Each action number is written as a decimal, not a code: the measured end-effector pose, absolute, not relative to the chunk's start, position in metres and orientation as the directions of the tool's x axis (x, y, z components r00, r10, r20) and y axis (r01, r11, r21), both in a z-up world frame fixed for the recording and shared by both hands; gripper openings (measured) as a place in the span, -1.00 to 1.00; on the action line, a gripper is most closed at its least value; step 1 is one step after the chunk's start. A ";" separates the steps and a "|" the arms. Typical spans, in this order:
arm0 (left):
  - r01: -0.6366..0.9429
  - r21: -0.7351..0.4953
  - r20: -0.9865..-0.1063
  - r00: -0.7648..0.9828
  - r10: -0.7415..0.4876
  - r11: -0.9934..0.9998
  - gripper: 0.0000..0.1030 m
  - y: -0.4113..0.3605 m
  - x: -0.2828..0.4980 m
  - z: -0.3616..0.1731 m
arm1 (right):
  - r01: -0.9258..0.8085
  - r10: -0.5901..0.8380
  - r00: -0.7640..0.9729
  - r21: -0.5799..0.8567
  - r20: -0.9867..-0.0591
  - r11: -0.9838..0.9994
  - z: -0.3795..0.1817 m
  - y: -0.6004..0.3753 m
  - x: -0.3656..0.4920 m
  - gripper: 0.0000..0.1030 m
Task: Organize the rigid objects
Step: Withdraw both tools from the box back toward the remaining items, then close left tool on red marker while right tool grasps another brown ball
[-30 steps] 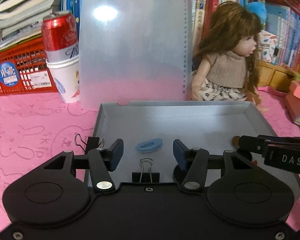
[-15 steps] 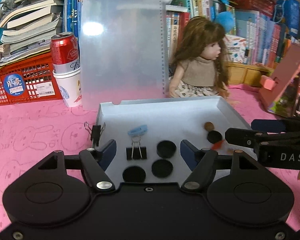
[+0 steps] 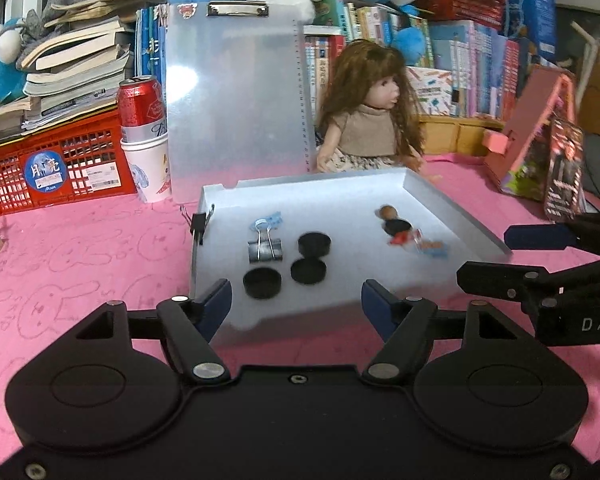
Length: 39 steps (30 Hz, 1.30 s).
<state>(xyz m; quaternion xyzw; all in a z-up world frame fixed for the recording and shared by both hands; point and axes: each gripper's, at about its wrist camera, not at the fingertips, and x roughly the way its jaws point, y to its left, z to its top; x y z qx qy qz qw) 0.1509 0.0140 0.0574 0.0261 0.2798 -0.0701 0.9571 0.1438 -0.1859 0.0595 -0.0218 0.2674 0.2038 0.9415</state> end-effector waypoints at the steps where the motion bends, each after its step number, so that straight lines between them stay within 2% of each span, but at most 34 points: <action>1: 0.153 0.016 -0.536 0.835 -0.121 0.988 0.37 0.014 0.143 0.056 | -0.400 0.378 0.774 0.071 -0.508 0.914 0.058 -0.186 0.138 0.63; 7: 0.173 0.006 -0.534 0.834 -0.143 0.985 0.41 0.015 0.108 0.044 | -0.413 0.410 0.775 0.104 -0.482 0.905 0.043 -0.189 0.105 0.65; 12: 0.199 -0.009 -0.530 0.830 -0.173 0.980 0.44 0.014 0.082 0.038 | -0.469 0.439 0.765 0.060 -0.470 0.881 0.034 -0.187 0.080 0.66; 17: 0.207 -0.010 -0.541 0.821 -0.180 0.978 0.44 0.015 0.066 0.032 | -0.578 0.497 0.711 -0.013 -0.497 0.816 0.022 -0.177 0.056 0.66; 22: 0.204 -0.019 -0.554 0.813 -0.180 0.979 0.44 0.019 0.057 0.029 | -0.614 0.508 0.682 -0.033 -0.526 0.789 0.015 -0.166 0.051 0.44; 26: 0.204 -0.012 -0.559 0.811 -0.176 0.979 0.44 0.020 0.053 0.028 | -0.627 0.519 0.658 -0.015 -0.546 0.779 0.011 -0.158 0.055 0.01; 28: 0.204 -0.017 -0.561 0.808 -0.178 0.979 0.44 0.021 0.051 0.028 | -0.628 0.510 0.645 -0.015 -0.569 0.778 0.008 -0.151 0.057 -0.30; 29: 0.203 -0.019 -0.563 0.807 -0.178 0.979 0.44 0.021 0.051 0.028 | -0.624 0.500 0.649 -0.024 -0.573 0.781 0.007 -0.149 0.057 -0.54; 39: 0.232 -0.030 -0.577 0.791 -0.206 0.972 0.44 0.017 0.043 0.024 | -0.521 0.426 0.710 -0.011 -0.561 0.853 0.008 -0.168 0.061 -0.54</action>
